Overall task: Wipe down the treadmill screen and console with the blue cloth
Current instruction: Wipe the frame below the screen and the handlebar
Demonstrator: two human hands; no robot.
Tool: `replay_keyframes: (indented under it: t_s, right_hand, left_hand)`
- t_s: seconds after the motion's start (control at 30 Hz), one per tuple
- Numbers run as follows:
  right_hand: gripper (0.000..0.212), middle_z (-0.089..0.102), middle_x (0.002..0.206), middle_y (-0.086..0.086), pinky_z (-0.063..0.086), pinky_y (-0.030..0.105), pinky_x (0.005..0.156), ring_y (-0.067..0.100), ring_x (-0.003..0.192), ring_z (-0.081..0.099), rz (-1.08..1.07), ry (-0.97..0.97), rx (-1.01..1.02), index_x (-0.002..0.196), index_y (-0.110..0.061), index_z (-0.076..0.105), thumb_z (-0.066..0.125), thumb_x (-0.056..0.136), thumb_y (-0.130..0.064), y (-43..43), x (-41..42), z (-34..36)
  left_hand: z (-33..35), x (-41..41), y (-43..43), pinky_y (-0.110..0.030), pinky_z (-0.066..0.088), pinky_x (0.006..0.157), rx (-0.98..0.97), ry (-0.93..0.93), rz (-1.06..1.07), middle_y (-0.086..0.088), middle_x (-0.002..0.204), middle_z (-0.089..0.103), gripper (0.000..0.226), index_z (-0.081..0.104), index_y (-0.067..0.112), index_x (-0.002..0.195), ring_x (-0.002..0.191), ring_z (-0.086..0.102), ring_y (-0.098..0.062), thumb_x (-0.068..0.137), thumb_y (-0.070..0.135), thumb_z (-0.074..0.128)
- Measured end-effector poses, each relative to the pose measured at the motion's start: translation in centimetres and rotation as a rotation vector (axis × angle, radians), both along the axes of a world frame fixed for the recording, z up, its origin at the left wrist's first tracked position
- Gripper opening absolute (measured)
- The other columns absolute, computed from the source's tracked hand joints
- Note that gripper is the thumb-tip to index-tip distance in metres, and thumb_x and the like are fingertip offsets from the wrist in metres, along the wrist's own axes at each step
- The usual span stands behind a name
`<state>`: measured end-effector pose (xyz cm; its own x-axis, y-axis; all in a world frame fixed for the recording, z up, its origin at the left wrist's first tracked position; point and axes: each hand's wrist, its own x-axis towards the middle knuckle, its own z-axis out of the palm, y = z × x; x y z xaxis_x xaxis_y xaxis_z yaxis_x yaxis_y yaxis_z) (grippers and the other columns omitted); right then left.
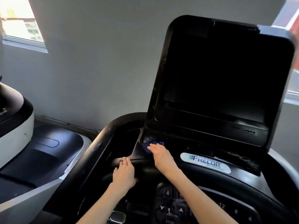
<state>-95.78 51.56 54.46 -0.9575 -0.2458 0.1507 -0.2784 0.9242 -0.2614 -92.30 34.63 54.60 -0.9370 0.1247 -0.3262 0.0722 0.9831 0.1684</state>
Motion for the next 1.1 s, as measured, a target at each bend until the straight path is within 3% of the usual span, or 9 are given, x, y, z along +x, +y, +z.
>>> replay_keyframes:
  t_s: [0.1, 0.3, 0.4, 0.53, 0.73, 0.8, 0.9, 1.0, 1.1]
  right_hand:
    - [0.056, 0.037, 0.148, -0.001, 0.026, 0.029, 0.111, 0.021, 0.136, 0.033, -0.299, -0.092, 0.029, 0.140, -0.016, 0.041, 0.044, 0.087, 0.003, 3.9, 0.8, 1.2]
    - [0.048, 0.042, 0.145, 0.004, 0.032, 0.031, 0.107, 0.025, 0.130, 0.041, -0.178, -0.328, -0.003, 0.138, -0.019, 0.046, 0.041, 0.094, -0.003, 1.6, 3.9, 3.7]
    - [0.042, 0.052, 0.136, 0.004, 0.036, 0.024, 0.099, 0.023, 0.118, 0.052, -0.282, -0.238, -0.321, 0.135, -0.018, 0.049, 0.040, 0.096, -0.007, 2.7, 7.0, 5.8]
    - [0.040, 0.055, 0.132, 0.002, 0.032, 0.019, 0.098, 0.019, 0.120, 0.050, -0.519, -0.013, -0.406, 0.132, -0.015, 0.052, 0.040, 0.096, -0.004, 5.4, 13.6, 6.1]
    - [0.051, 0.026, 0.153, -0.003, 0.007, 0.038, 0.119, 0.015, 0.145, 0.002, -0.569, 0.097, -0.177, 0.145, -0.016, 0.031, 0.042, 0.096, -0.007, 5.1, 19.4, 1.8]
    - [0.061, 0.020, 0.154, -0.001, 0.009, 0.039, 0.120, 0.014, 0.142, -0.005, -0.556, 0.141, -0.188, 0.147, -0.012, 0.026, 0.042, 0.091, 0.005, 3.5, 19.6, 1.1]
    - [0.084, 0.002, 0.154, -0.010, -0.002, 0.018, 0.115, 0.015, 0.142, -0.013, -0.394, 0.109, -0.131, 0.149, -0.017, 0.013, 0.040, 0.078, 0.018, 0.6, 20.1, 0.4]
    - [0.090, 0.009, 0.154, -0.012, 0.015, 0.021, 0.114, 0.016, 0.143, -0.003, -0.204, 0.113, -0.034, 0.149, -0.019, 0.020, 0.046, 0.072, 0.020, 1.0, 20.9, -0.1]
    - [0.090, 0.002, 0.151, -0.017, 0.017, 0.018, 0.114, 0.009, 0.141, -0.005, -0.413, 0.119, -0.098, 0.149, -0.023, 0.017, 0.039, 0.073, 0.021, 4.7, 22.0, 0.3]
  left_hand:
    - [-0.1, 0.3, 0.6, -0.039, 0.030, 0.111, -0.004, 0.027, 0.023, -0.022, 0.155, 0.010, 0.095, 0.006, -0.007, 0.146, 0.143, 0.018, -0.031, 0.087, 0.043, 0.061]
    - [0.5, 0.2, 0.4, -0.038, 0.038, 0.104, 0.057, 0.003, 0.018, -0.022, 0.149, 0.027, 0.087, 0.023, -0.007, 0.142, 0.136, 0.034, -0.032, 0.084, 0.044, 0.063]
    - [1.3, -1.1, -0.8, -0.038, 0.045, 0.099, 0.129, -0.080, 0.009, -0.018, 0.134, 0.048, 0.071, 0.043, 0.002, 0.135, 0.121, 0.051, -0.031, 0.080, 0.041, 0.064]
    - [2.8, 0.7, -0.2, -0.037, 0.038, 0.106, 0.170, -0.149, -0.044, -0.023, 0.146, 0.036, 0.050, 0.046, 0.003, 0.134, 0.130, 0.042, -0.034, 0.090, 0.027, 0.050]
    - [3.5, 9.0, 2.5, -0.021, 0.029, 0.107, 0.496, 0.007, -0.331, -0.002, 0.153, 0.028, 0.053, 0.026, 0.017, 0.149, 0.134, 0.041, -0.018, 0.098, 0.012, 0.041]
    - [3.1, 10.1, 2.4, -0.033, 0.037, 0.106, 0.441, 0.075, -0.324, 0.001, 0.152, 0.032, 0.055, 0.022, 0.019, 0.150, 0.132, 0.042, -0.022, 0.098, 0.012, 0.037]
    - [3.3, 11.0, 2.6, -0.040, 0.040, 0.097, 0.205, 0.138, -0.333, 0.003, 0.151, 0.034, 0.060, 0.012, 0.020, 0.151, 0.128, 0.045, -0.024, 0.098, 0.019, 0.038]
    - [3.3, 11.5, 2.9, -0.039, 0.041, 0.093, 0.062, 0.161, -0.341, 0.004, 0.141, 0.045, 0.068, 0.004, 0.022, 0.152, 0.123, 0.049, -0.021, 0.096, 0.023, 0.043]
    - [3.3, 11.5, 2.8, -0.039, 0.039, 0.092, -0.021, 0.185, -0.344, 0.002, 0.125, 0.055, 0.071, 0.001, 0.025, 0.152, 0.114, 0.054, -0.020, 0.095, 0.015, 0.042]
